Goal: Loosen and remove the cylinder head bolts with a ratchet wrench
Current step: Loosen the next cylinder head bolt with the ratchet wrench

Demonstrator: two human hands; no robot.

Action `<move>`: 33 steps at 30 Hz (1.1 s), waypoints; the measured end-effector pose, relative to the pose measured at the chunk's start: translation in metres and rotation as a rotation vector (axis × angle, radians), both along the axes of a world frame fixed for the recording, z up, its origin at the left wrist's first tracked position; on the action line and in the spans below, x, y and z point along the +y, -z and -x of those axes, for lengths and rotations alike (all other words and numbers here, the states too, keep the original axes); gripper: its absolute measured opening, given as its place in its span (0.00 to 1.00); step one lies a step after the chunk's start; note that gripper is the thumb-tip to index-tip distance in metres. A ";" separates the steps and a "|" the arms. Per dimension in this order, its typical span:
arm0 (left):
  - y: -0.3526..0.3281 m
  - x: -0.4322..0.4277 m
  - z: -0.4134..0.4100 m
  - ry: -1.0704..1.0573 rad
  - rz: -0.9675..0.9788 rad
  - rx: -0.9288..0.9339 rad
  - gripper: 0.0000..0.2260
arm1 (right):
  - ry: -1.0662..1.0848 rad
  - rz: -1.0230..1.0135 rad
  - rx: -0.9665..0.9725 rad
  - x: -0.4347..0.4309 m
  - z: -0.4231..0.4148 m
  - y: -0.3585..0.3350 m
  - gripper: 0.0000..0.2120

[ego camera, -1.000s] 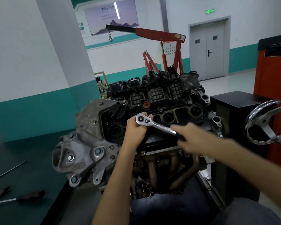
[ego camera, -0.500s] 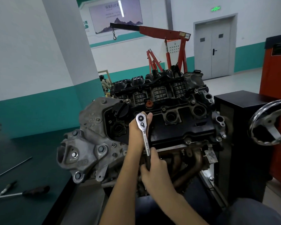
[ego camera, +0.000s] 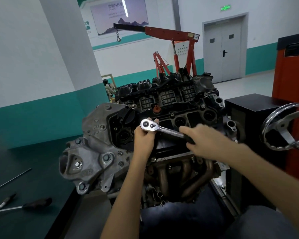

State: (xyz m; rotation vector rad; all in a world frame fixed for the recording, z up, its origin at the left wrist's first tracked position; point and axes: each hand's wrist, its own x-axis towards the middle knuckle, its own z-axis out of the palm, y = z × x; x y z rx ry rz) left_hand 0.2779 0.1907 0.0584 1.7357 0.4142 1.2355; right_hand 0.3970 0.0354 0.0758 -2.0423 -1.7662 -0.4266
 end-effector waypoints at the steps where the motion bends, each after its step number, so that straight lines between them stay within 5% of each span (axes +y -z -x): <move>1: 0.001 -0.004 -0.001 -0.006 -0.005 -0.013 0.18 | -0.014 -0.047 0.166 -0.003 0.016 0.018 0.12; 5: -0.003 -0.013 -0.006 -0.061 0.037 -0.032 0.18 | -0.027 -0.236 0.723 0.017 0.093 0.072 0.13; 9: -0.006 -0.008 -0.003 -0.117 -0.076 0.039 0.17 | -0.016 -0.308 0.904 0.042 0.133 0.081 0.14; 12: -0.009 -0.003 0.000 -0.018 -0.018 0.060 0.21 | -0.059 -0.148 0.740 0.021 0.090 0.066 0.13; 17: -0.009 -0.004 -0.002 0.040 -0.073 0.083 0.18 | -0.030 0.124 0.143 -0.010 -0.015 -0.012 0.13; 20: -0.005 -0.006 -0.002 -0.010 -0.015 0.019 0.15 | 0.022 0.109 -0.073 -0.003 -0.022 -0.023 0.14; 22: -0.003 -0.008 -0.003 -0.015 0.010 -0.003 0.18 | 0.014 0.006 0.084 -0.005 -0.004 0.005 0.09; 27: -0.006 -0.017 -0.008 -0.103 -0.012 -0.002 0.18 | 0.011 -0.270 0.835 0.017 0.103 0.076 0.11; 33: -0.008 -0.005 -0.001 -0.069 -0.041 0.099 0.20 | 0.010 -0.266 0.862 0.032 0.117 0.076 0.15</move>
